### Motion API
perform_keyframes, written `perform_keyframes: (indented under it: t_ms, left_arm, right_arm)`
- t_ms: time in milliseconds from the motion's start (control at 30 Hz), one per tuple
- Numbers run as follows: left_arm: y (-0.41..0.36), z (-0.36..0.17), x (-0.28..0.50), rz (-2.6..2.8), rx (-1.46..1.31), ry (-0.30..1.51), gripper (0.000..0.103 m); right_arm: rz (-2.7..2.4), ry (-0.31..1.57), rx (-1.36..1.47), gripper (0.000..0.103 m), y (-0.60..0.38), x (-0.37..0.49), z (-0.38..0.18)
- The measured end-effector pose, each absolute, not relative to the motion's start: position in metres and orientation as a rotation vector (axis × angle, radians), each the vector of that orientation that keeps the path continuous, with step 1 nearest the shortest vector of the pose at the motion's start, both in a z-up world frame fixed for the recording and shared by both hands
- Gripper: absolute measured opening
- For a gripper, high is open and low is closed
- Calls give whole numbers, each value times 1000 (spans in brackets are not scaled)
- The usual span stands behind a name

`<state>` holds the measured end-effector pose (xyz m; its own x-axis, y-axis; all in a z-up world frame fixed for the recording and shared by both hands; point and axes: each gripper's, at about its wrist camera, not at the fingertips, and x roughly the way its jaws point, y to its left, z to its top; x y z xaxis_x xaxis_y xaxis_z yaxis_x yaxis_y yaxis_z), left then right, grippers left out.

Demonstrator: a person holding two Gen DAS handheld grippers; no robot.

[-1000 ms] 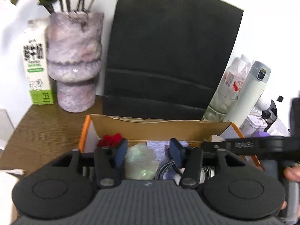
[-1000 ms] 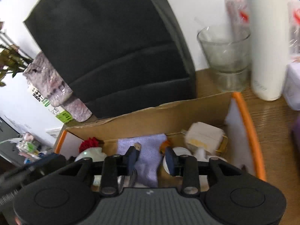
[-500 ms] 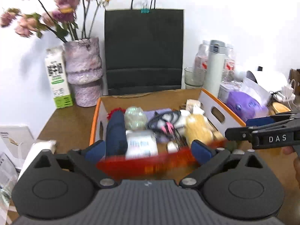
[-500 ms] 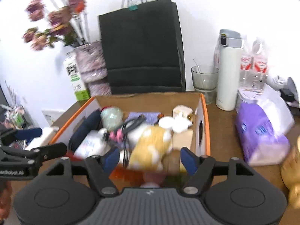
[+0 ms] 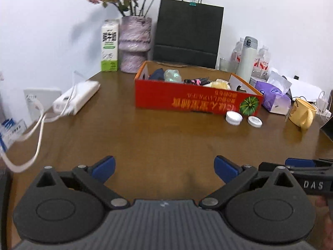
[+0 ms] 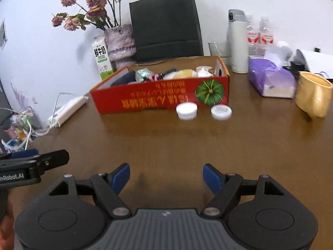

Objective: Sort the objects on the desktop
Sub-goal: 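Withdraw both open tools from the box back over the desk, then grasp the white bottle cap with the left tool while the right tool grasps the round white lid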

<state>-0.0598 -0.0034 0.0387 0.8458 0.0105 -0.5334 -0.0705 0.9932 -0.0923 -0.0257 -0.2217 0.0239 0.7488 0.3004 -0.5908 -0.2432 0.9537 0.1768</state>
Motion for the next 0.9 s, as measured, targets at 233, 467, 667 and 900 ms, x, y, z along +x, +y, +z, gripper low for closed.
perform_keyframes:
  t_ms: [233,467,667,900]
  left_arm:
    - [-8,26,-136,86,-71,474,103]
    - [-36,23,-152,69,26,359,103]
    - [-29,22,-138,47,-15,424,103]
    - [-38,30,-80,-21,114,527,103]
  right_arm:
    - [259,491,-39,78,-215,-112,11]
    - [319,415,-35,78,-215,-155,12]
    - [314,402,-31,80,-213,-148,15]
    - [229,466,-61,78,-224,-113,21]
